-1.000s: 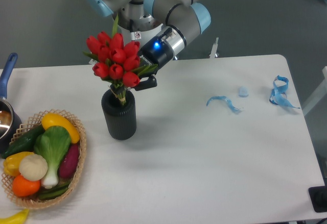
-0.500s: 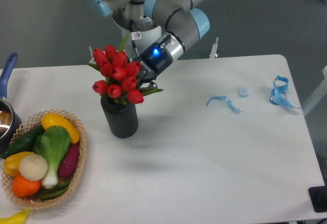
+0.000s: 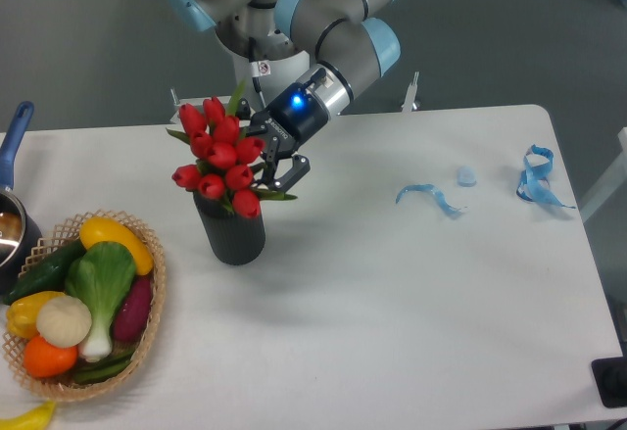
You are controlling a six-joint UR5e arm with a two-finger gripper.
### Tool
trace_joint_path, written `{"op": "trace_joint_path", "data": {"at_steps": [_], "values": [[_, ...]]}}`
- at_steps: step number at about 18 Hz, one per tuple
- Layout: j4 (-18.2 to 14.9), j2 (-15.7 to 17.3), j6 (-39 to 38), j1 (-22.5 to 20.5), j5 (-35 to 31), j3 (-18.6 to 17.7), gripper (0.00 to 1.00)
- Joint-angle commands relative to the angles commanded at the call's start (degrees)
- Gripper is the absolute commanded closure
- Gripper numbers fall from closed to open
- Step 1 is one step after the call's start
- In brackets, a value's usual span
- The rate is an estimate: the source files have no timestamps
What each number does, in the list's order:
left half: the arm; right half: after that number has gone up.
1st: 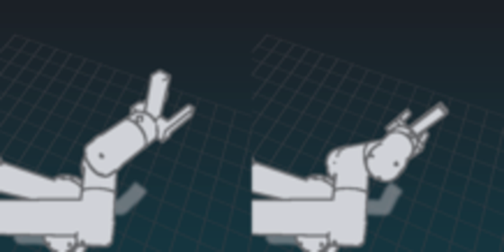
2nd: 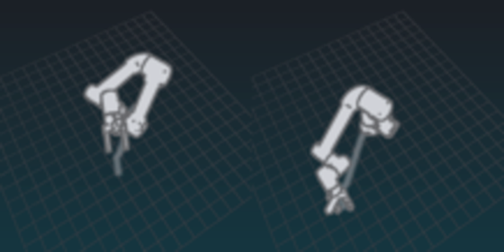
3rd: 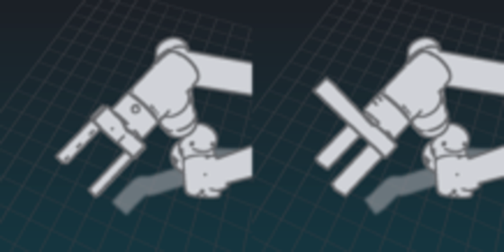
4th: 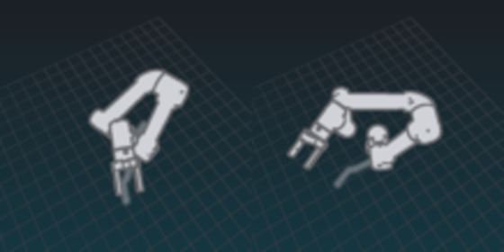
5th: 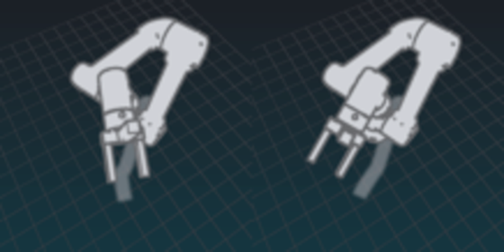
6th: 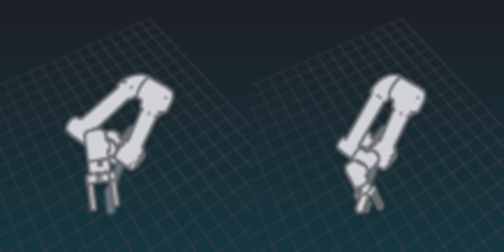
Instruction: Insert the flowers into the vase
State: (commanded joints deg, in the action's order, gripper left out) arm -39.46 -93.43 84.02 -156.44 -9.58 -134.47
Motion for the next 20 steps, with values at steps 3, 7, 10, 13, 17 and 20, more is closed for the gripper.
{"op": "trace_joint_path", "data": {"at_steps": [3, 7, 10, 13, 17, 20], "values": [[-0.17, 0.00, -0.26, -0.09, -0.26, 0.44, 0.00], [-0.26, 0.00, -0.44, -0.44, -2.80, 0.61, 0.00], [-0.26, 0.09, -0.44, -1.49, -3.87, 0.70, 0.00], [-0.26, 0.35, -0.35, -3.60, -3.96, 0.62, 0.00], [-0.17, 0.44, -0.35, -6.94, -3.96, 1.31, 0.00], [-0.26, 0.61, -0.44, -8.26, -4.57, 1.84, 0.00]]}}
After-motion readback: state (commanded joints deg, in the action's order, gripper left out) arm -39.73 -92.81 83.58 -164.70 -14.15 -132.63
